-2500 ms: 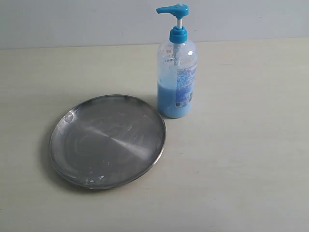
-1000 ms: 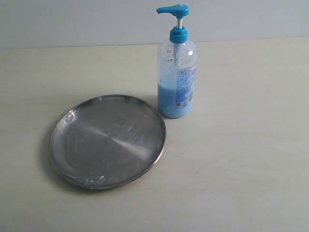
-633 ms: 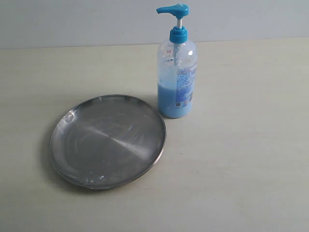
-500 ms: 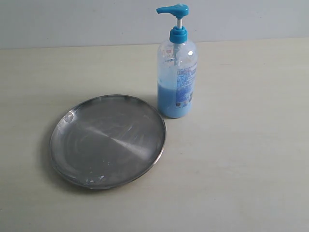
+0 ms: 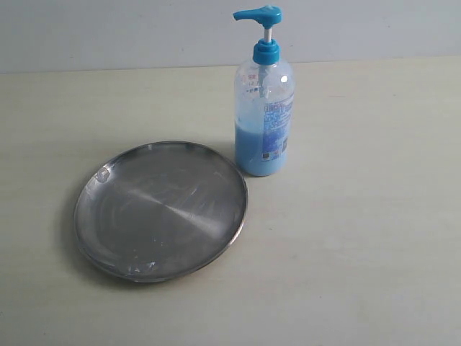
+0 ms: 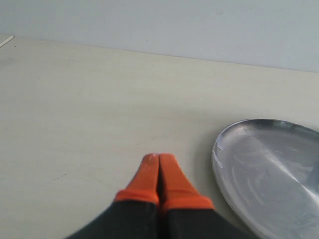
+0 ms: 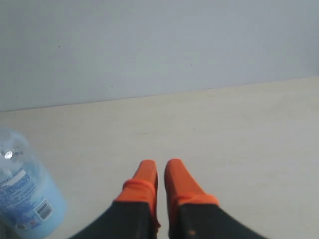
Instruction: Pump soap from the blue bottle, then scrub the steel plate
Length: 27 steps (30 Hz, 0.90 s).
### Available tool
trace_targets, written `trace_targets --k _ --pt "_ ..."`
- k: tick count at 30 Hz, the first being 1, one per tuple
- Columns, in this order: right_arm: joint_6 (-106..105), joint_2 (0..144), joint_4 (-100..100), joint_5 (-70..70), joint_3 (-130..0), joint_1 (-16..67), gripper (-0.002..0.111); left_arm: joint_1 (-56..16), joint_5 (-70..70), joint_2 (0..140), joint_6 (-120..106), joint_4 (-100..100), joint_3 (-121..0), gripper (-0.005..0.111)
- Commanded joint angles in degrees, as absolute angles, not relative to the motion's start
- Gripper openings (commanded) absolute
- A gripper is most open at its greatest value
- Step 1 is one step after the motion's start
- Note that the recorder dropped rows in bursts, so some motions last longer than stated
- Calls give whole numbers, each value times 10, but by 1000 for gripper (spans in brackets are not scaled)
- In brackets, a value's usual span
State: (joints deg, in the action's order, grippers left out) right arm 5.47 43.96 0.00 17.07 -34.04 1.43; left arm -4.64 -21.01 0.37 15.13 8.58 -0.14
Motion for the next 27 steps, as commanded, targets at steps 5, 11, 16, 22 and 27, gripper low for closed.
trace_targets --k 5,11,16,22,27 --pt "-14 500 81 167 -347 20 9 -45 -206 0 149 89 0 0" --pt "-93 562 100 162 -347 92 7 -45 -206 0 149 89 0 0" --pt "-94 615 83 144 -347 132 0 -45 -206 0 149 89 0 0" --pt "-86 671 82 90 -339 164 0 -45 -206 0 149 89 0 0" --pt "-45 679 86 -61 -270 194 0 -45 -206 0 149 89 0 0"
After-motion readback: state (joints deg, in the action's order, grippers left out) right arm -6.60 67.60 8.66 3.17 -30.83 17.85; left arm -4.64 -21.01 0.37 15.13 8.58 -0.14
